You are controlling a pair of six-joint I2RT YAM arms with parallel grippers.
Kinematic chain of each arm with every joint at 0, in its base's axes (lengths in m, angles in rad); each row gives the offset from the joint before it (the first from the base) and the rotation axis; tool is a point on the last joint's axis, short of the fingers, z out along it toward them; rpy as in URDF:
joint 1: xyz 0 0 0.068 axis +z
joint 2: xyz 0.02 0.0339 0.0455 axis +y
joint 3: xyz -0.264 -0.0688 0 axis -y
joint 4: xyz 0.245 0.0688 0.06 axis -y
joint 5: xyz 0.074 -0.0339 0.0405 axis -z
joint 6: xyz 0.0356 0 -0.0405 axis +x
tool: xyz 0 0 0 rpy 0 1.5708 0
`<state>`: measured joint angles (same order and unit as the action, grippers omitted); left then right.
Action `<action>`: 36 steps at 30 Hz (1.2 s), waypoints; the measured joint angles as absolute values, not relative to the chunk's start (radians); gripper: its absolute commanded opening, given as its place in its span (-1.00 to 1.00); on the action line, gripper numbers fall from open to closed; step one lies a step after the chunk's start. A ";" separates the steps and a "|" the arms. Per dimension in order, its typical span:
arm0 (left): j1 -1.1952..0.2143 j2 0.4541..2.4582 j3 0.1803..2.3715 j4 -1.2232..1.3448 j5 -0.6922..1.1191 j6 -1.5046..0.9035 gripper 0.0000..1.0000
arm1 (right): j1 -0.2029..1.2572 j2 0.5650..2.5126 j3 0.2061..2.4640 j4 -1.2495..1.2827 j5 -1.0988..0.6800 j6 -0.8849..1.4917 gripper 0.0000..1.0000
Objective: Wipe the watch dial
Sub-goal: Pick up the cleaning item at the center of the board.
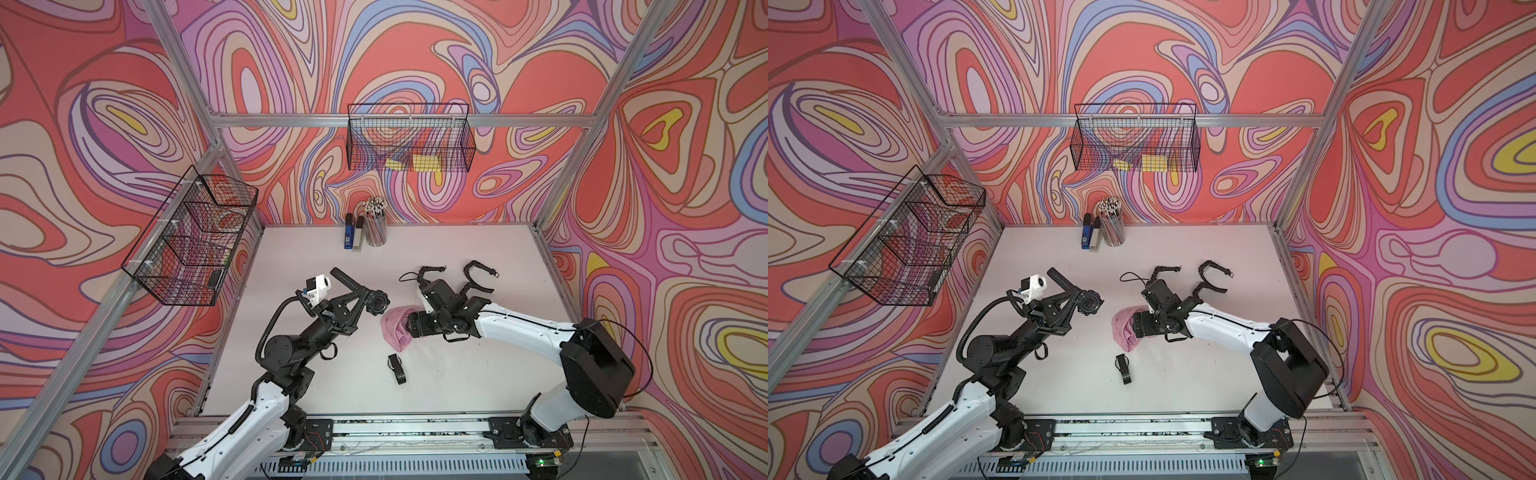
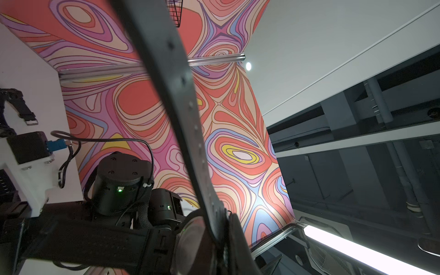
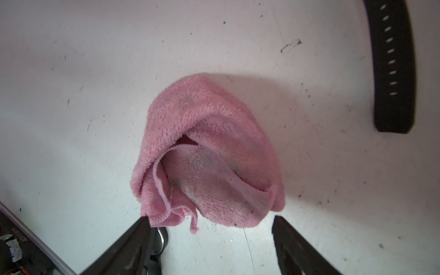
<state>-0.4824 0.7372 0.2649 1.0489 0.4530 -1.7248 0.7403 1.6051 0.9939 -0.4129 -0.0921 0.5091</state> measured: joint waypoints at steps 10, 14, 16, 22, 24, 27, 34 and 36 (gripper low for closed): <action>-0.478 0.681 0.213 0.991 0.368 -1.725 -1.00 | 0.799 1.747 1.055 -0.271 -0.115 0.569 -0.07; -0.478 0.653 0.213 0.965 0.363 -1.721 -1.00 | 0.797 1.760 1.031 -0.210 -0.138 0.614 -0.96; -0.478 0.636 0.213 0.942 0.364 -1.710 -1.00 | 0.797 1.750 1.010 -0.179 -0.139 0.636 -1.00; -0.478 0.566 0.236 0.783 0.378 -1.644 -1.00 | 0.794 1.566 0.984 -0.195 -0.095 0.620 -1.00; -0.478 0.547 0.253 0.728 0.382 -1.613 -1.00 | 0.792 1.475 1.002 -0.199 -0.088 0.594 -1.00; -0.478 0.538 0.287 0.660 0.389 -1.563 -1.00 | 0.790 1.338 1.045 -0.178 -0.101 0.549 -1.00; -0.478 0.645 0.305 0.681 0.380 -1.534 -1.00 | 0.802 1.169 1.094 -0.098 -0.193 0.501 -1.00; -0.478 0.693 0.305 0.702 0.376 -1.534 -1.00 | 0.818 1.156 1.089 -0.089 -0.203 0.498 -1.00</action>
<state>-0.4778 0.6933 0.3054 0.7021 0.3763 -1.5345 0.8181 1.1561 1.0885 -0.0887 -0.2031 0.4976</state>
